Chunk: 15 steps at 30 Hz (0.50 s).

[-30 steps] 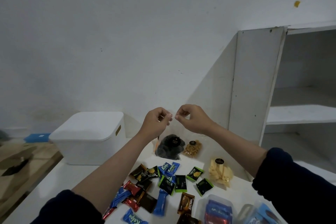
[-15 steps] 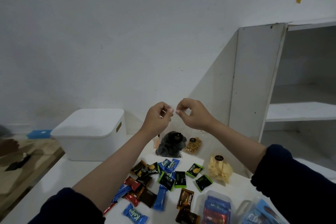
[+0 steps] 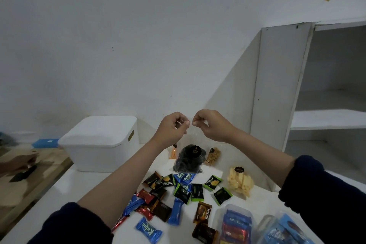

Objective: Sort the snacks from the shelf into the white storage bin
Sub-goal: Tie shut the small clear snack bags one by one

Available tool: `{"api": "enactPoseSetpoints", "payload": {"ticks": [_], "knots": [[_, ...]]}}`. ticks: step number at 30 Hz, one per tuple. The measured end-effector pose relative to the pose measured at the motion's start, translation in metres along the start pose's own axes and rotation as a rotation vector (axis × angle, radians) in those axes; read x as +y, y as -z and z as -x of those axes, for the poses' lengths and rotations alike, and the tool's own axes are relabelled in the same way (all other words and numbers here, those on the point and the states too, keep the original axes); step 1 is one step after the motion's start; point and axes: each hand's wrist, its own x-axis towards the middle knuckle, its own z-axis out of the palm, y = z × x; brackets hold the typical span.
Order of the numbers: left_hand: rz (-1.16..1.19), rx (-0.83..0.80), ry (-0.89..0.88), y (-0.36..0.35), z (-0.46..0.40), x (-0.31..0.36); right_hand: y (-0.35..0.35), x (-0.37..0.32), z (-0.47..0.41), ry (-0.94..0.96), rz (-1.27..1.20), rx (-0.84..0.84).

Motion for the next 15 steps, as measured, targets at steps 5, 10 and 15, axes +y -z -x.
{"api": "enactPoseSetpoints", "payload": {"ticks": [5,10,15], "knots": [[-0.023,0.006,0.009,0.0041,0.0037,0.0003,-0.0041,-0.0051,-0.0033,0.031,0.063,-0.004],[-0.033,0.018,0.003,0.0065,0.0064,-0.0026,-0.0082,-0.0081,-0.0061,0.061,0.074,0.024],[-0.035,0.009,-0.004,0.0058,0.0084,-0.0045,-0.0100,-0.0070,-0.0072,0.086,0.129,0.044]]}}
